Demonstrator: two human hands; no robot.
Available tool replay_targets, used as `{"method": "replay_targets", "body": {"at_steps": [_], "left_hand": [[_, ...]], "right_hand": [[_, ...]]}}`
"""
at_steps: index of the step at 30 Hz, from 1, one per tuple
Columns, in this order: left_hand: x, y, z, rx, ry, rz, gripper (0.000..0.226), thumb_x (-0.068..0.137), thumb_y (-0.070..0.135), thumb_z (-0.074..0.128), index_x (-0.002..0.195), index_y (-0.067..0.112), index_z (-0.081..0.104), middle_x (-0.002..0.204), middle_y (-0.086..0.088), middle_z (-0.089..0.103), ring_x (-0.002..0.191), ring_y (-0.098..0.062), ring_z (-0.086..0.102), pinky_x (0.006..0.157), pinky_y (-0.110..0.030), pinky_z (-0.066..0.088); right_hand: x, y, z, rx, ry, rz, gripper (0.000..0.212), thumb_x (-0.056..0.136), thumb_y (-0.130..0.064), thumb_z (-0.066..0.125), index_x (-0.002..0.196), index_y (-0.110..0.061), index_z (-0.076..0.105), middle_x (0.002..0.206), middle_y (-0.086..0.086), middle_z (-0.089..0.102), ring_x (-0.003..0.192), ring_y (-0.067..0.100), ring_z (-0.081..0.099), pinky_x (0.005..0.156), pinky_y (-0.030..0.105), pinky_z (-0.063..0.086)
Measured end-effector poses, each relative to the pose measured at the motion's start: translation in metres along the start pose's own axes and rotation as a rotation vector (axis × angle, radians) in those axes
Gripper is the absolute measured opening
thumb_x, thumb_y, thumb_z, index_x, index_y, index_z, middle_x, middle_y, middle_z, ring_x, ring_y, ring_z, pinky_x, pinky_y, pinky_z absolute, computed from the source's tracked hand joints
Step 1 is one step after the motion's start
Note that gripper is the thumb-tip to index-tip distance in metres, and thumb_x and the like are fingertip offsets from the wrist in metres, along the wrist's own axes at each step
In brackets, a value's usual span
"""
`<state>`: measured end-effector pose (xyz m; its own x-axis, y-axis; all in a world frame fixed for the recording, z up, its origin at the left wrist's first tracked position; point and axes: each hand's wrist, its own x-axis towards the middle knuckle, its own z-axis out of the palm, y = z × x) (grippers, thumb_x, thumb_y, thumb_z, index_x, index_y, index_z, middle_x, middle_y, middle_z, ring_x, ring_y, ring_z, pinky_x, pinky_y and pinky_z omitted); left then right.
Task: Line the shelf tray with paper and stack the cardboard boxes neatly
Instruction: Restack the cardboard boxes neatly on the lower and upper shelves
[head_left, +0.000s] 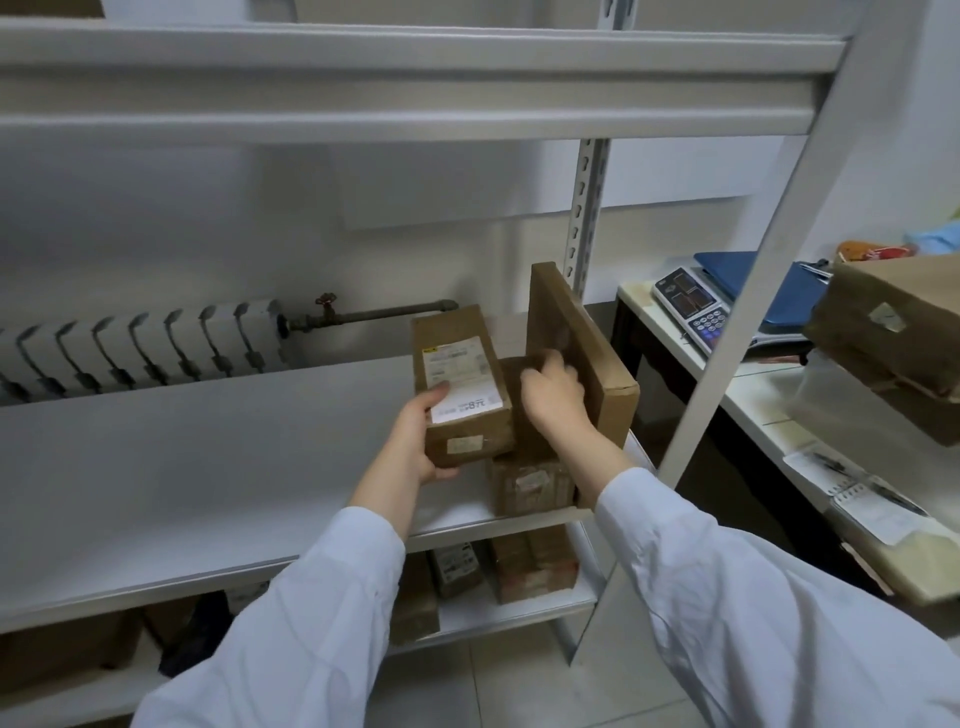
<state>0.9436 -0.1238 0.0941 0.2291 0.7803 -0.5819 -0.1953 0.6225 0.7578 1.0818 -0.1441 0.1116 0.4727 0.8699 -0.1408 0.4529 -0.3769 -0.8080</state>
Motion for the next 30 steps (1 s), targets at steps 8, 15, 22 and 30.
{"method": "replay_targets", "body": {"at_steps": [8,15,22,30], "left_hand": [[0.004,0.011,-0.049,-0.039,0.069,0.062,0.029,0.089,0.032,0.058,0.112,0.015,0.053,0.097,-0.012,0.063,0.102,-0.035,0.056,0.096,-0.055,0.038],[-0.005,0.008,-0.076,-0.049,0.103,0.076,0.027,0.091,0.029,0.057,0.113,0.015,0.052,0.092,-0.011,0.064,0.082,-0.029,0.059,0.083,-0.048,0.042],[-0.013,0.004,-0.089,-0.051,0.146,0.080,0.034,0.089,0.030,0.060,0.118,0.015,0.052,0.095,-0.011,0.065,0.088,-0.031,0.059,0.087,-0.051,0.041],[-0.036,0.010,-0.097,-0.089,0.207,0.199,0.046,0.086,0.023,0.064,0.128,0.014,0.048,0.112,-0.011,0.066,0.086,-0.029,0.064,0.055,-0.035,0.045]], "right_hand": [[-0.001,0.016,0.044,-0.492,-0.201,0.263,0.080,0.087,-0.043,0.054,0.149,-0.017,0.011,0.155,0.020,0.005,0.142,0.042,0.008,0.116,0.054,0.012],[0.002,0.020,0.051,-0.546,-0.115,0.244,0.096,0.077,-0.056,0.064,0.148,-0.015,0.014,0.154,0.022,0.005,0.139,0.042,0.013,0.114,0.049,0.018],[-0.002,0.025,0.057,-0.486,-0.098,0.212,0.102,0.071,-0.059,0.070,0.146,-0.016,0.017,0.150,0.021,0.013,0.134,0.043,0.024,0.110,0.050,0.025],[-0.023,0.003,0.051,-0.293,0.001,0.015,0.095,0.070,-0.060,0.066,0.143,-0.019,0.022,0.144,0.022,0.024,0.134,0.043,0.026,0.111,0.049,0.023]]}}
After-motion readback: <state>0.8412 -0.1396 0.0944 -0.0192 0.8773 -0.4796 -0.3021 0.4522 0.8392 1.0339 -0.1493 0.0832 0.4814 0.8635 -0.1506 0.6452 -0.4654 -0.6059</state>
